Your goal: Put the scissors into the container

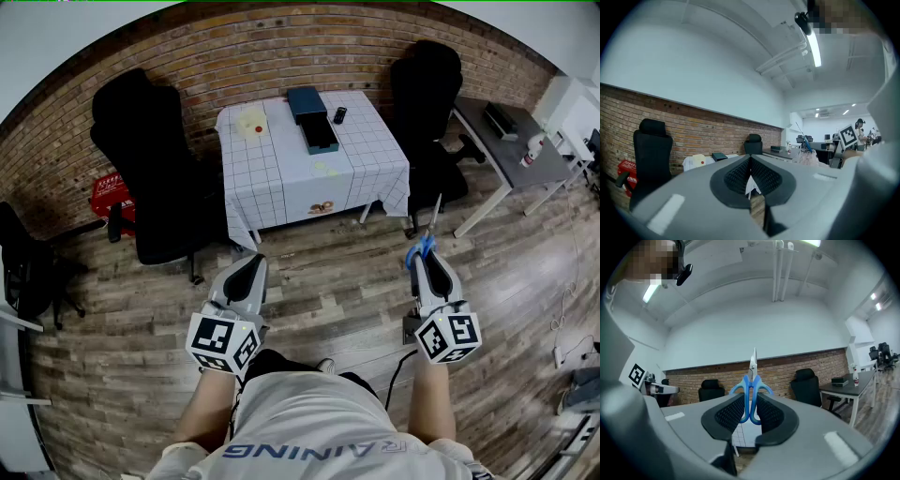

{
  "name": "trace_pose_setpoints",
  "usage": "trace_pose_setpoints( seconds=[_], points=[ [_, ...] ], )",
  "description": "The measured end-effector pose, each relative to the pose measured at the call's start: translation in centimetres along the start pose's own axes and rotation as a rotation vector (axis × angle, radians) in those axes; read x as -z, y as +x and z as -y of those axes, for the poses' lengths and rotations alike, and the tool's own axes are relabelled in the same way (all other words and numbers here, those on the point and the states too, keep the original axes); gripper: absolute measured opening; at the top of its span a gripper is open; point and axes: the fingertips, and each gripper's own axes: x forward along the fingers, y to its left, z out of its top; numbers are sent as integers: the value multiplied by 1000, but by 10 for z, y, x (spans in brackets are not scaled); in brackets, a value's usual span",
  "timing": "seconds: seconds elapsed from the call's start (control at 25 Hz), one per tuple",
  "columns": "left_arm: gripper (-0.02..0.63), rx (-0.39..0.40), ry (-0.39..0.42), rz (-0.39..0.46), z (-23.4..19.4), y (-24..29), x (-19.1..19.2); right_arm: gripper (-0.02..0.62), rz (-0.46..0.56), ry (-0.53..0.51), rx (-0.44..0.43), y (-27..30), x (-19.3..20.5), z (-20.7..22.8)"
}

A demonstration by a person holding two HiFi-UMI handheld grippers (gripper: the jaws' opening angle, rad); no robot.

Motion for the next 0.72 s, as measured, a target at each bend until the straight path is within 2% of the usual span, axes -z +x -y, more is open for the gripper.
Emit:
trace_pose_setpoints(
  seconds=[0.48,0.72],
  points=[
    [2,-26,-2,5,42,6,8,101,-7,-11,-44,-19,5,28],
    [2,-14,-7,-32,49,21,15,101,-11,2,-22,-19,11,46]
  ],
)
